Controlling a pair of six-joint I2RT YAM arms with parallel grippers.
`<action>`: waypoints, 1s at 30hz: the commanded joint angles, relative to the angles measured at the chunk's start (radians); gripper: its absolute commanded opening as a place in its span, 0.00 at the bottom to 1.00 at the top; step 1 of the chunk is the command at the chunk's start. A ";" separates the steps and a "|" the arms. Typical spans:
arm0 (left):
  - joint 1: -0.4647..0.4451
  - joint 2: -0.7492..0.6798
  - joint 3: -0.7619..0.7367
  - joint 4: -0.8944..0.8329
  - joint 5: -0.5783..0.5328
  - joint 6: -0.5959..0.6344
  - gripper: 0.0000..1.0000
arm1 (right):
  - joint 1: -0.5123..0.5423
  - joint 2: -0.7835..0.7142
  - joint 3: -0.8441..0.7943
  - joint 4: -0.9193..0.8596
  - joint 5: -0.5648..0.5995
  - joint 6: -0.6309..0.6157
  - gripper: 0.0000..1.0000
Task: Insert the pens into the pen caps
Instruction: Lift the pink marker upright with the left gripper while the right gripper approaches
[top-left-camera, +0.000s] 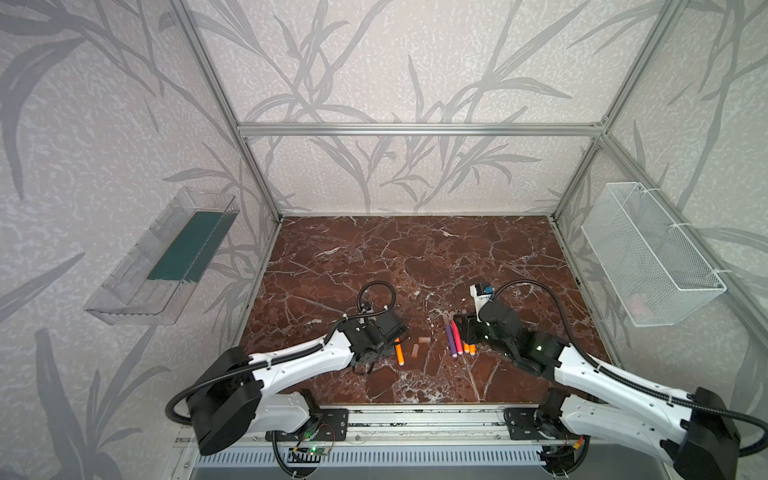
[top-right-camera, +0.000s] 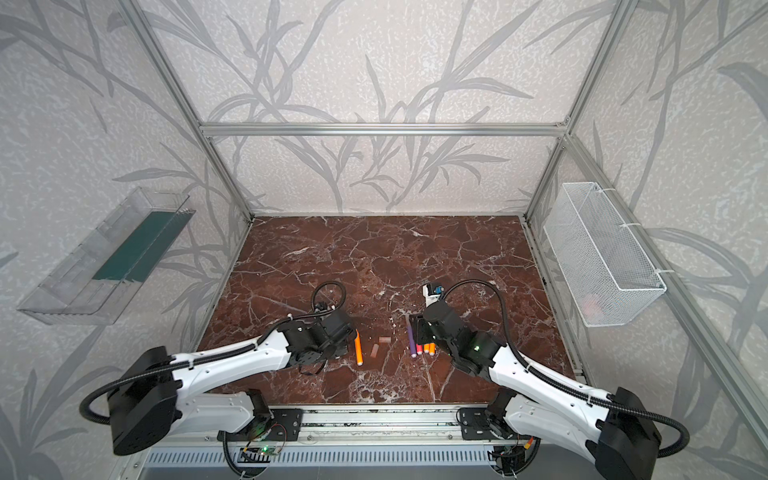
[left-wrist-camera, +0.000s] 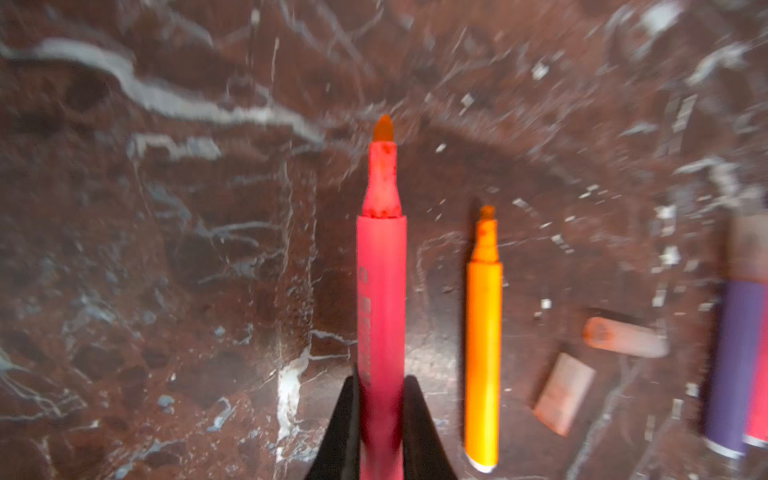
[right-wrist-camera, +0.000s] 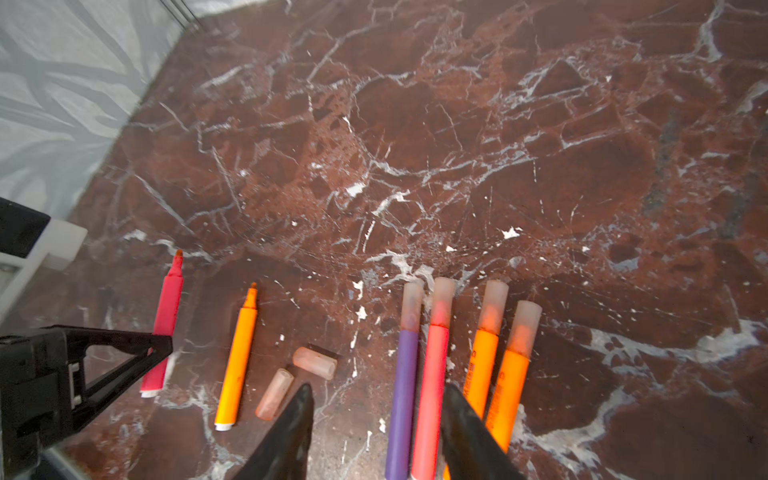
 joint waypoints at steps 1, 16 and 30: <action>0.002 -0.110 0.049 0.017 -0.111 0.113 0.00 | -0.002 -0.073 -0.037 0.116 -0.043 0.014 0.52; -0.027 -0.200 -0.085 0.599 0.337 0.452 0.00 | 0.038 -0.049 -0.116 0.515 -0.237 0.122 0.56; -0.133 -0.116 -0.041 0.629 0.329 0.538 0.00 | 0.068 0.093 -0.110 0.626 -0.247 0.210 0.54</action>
